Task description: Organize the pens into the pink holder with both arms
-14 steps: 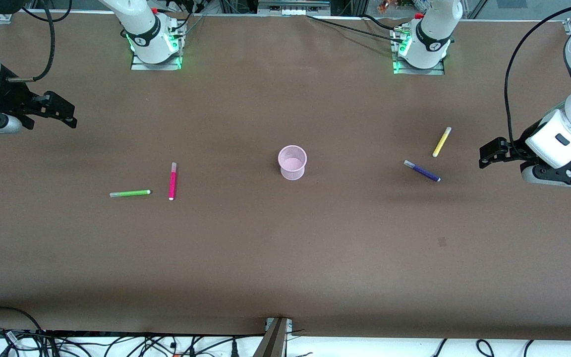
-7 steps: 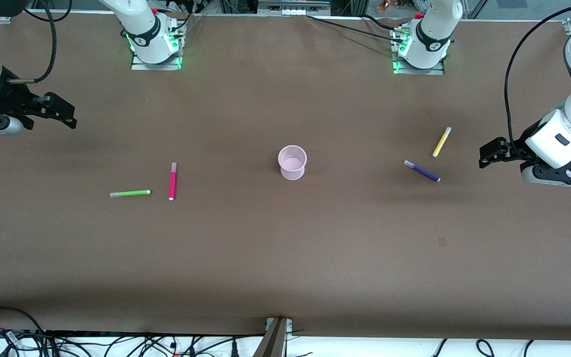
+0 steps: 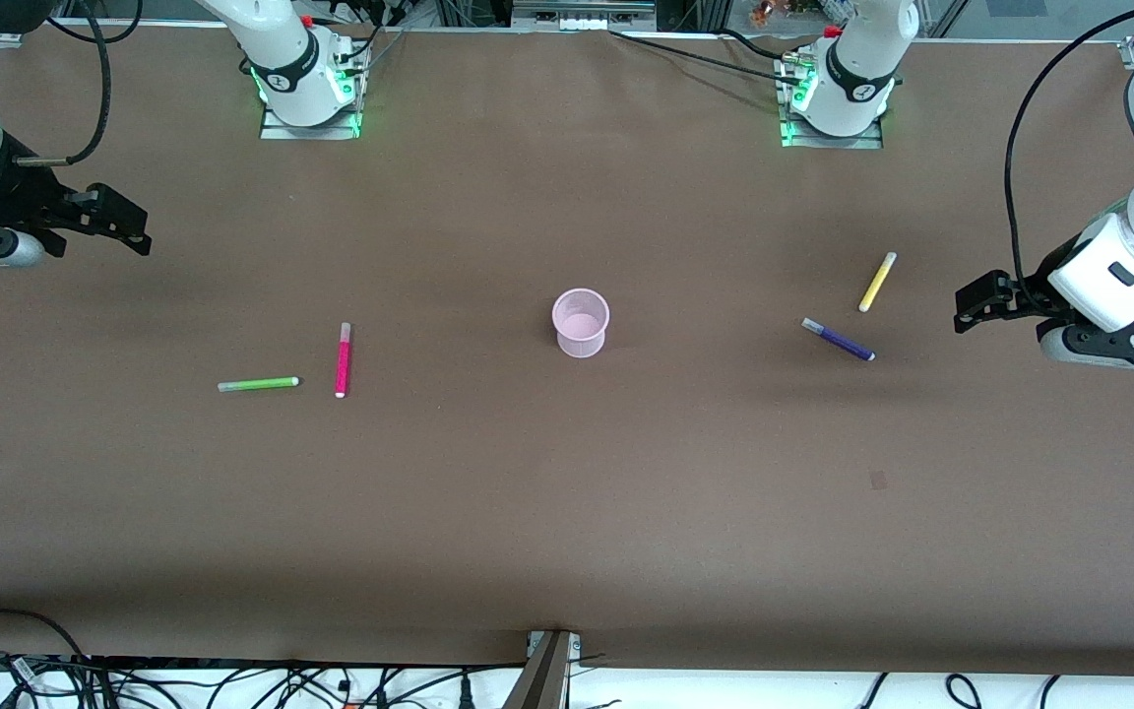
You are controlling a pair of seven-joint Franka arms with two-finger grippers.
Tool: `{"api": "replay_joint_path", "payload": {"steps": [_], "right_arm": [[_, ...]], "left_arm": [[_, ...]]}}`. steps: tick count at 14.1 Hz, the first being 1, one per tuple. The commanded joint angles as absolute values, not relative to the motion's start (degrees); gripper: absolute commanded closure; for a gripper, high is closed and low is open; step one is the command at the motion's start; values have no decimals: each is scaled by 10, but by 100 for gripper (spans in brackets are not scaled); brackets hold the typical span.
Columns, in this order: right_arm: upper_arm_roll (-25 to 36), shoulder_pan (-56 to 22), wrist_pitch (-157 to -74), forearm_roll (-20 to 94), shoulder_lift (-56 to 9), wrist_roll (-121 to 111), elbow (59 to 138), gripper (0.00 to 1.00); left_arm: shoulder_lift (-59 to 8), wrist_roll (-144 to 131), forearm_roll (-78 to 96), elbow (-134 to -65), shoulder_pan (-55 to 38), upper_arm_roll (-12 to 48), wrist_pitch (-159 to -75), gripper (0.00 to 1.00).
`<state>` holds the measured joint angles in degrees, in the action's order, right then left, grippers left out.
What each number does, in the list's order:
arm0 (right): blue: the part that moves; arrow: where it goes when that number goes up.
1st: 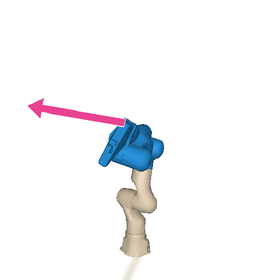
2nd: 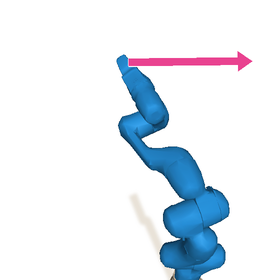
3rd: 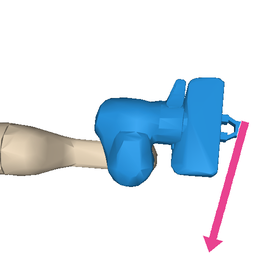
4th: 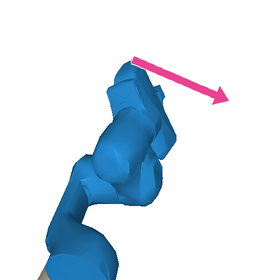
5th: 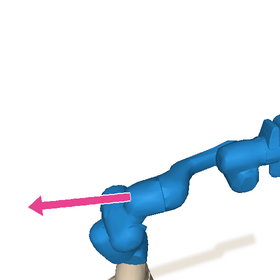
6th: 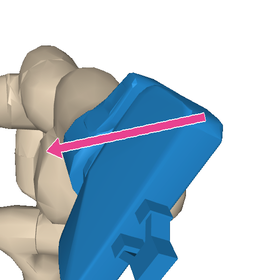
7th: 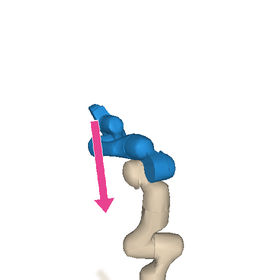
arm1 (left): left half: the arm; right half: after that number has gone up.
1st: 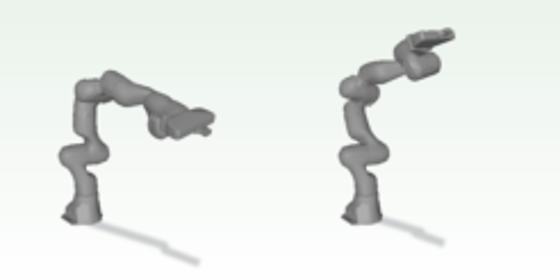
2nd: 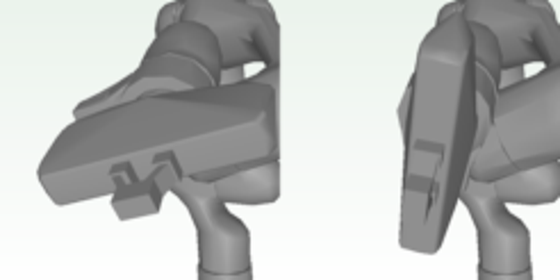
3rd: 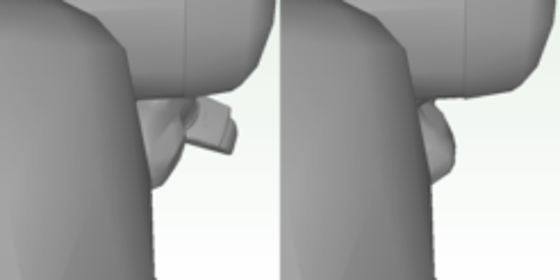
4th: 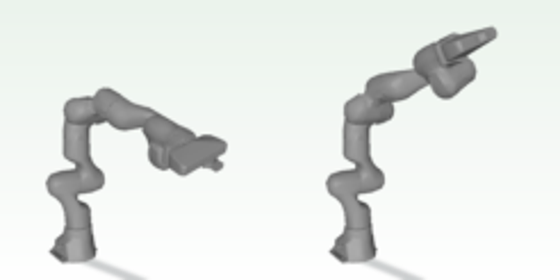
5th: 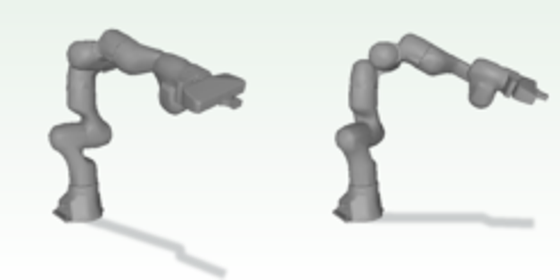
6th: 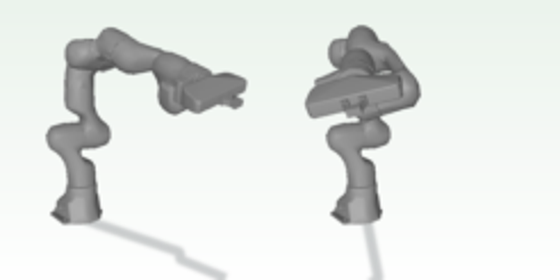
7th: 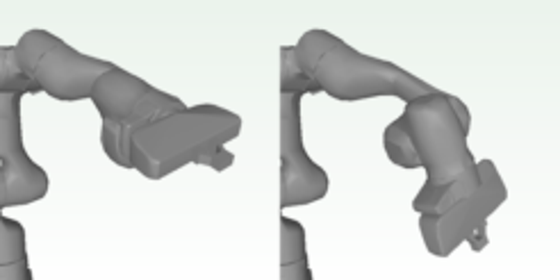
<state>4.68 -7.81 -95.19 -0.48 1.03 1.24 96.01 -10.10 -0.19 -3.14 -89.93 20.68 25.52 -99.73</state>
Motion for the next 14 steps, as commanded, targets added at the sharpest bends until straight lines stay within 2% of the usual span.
{"api": "replay_joint_path", "payload": {"steps": [1, 10, 14], "right_arm": [[48, -79, -943, -9, 9, 11, 953, 0], [44, -82, -942, -10, 10, 18, 953, 0], [44, -82, -943, -9, 9, 16, 953, 0]], "left_arm": [[-102, -21, -22, -887, 211, 253, -982, 0], [-167, -183, -23, -911, 221, 250, -995, 0], [-168, -240, -22, -938, 227, 250, -998, 0]]}}
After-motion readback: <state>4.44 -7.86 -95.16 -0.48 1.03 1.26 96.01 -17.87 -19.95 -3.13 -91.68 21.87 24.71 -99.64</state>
